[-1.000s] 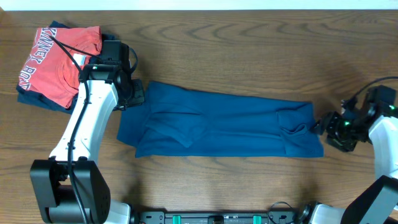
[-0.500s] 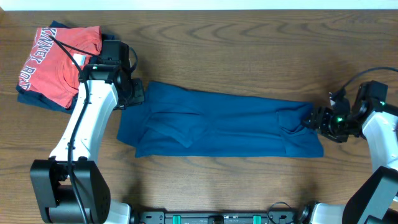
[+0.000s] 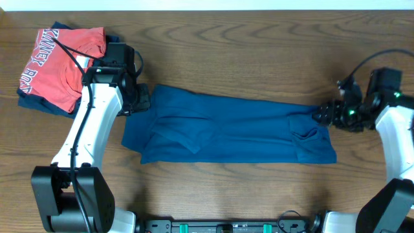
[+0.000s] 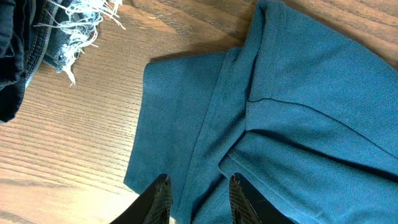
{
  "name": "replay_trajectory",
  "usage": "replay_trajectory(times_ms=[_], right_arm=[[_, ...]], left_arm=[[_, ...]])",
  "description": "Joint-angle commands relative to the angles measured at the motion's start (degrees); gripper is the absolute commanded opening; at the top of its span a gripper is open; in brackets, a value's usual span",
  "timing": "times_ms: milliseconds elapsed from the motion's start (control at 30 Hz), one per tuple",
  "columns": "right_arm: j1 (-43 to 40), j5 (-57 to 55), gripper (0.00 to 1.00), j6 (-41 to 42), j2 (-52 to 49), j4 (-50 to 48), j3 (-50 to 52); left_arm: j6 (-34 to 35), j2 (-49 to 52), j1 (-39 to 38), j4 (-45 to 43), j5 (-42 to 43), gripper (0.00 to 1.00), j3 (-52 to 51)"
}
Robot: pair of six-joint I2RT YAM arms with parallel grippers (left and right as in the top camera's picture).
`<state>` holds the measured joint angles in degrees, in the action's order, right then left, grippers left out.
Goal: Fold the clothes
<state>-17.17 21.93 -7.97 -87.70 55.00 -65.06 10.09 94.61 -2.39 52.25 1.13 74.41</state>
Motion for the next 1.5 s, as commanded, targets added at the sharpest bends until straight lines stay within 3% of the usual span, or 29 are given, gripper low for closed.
replay_trajectory(times_ms=[0, 200, 600, 733, 833, 933, 1100, 1300, 1467], right_arm=[[0.22, 3.08, 0.73, -9.88, -0.24, 0.68, -0.81], [1.4, 2.8, 0.65, -13.35, -3.76, 4.79, -0.81], [12.11, -12.0, 0.7, -10.14, -7.48, 9.33, -0.76], [14.78, -18.34, 0.68, -3.91, -7.91, 9.03, -0.76], [17.4, -22.12, 0.57, 4.48, -8.72, 7.19, -0.76], [20.46, -24.33, 0.56, 14.08, -9.46, 4.42, -0.76], [24.79, -27.91, 0.6, 24.81, -10.58, 2.78, -0.76], [27.56, -33.16, 0.58, 35.87, -14.14, 3.04, -0.72], [27.76, -33.35, 0.42, 39.58, -17.55, 1.01, -0.72]], left_arm=[[-0.63, -1.03, 0.28, -0.02, -0.24, 0.33, 0.83], [-0.59, -1.03, 0.28, 0.0, -0.24, 0.33, 0.83], [-0.59, -1.03, 0.28, -0.02, -0.22, 0.33, 0.83], [-0.57, -1.03, 0.28, -0.02, -0.22, 0.33, 0.83], [-0.57, -1.03, 0.28, -0.04, -0.22, 0.33, 0.83], [-0.57, -1.03, 0.28, -0.11, -0.22, 0.33, 0.83], [-0.57, -1.03, 0.28, -0.02, -0.22, 0.33, 0.83], [-0.57, -1.03, 0.28, -0.02, -0.22, 0.33, 0.83], [-0.57, -1.03, 0.28, -0.04, -0.22, 0.33, 0.83]])
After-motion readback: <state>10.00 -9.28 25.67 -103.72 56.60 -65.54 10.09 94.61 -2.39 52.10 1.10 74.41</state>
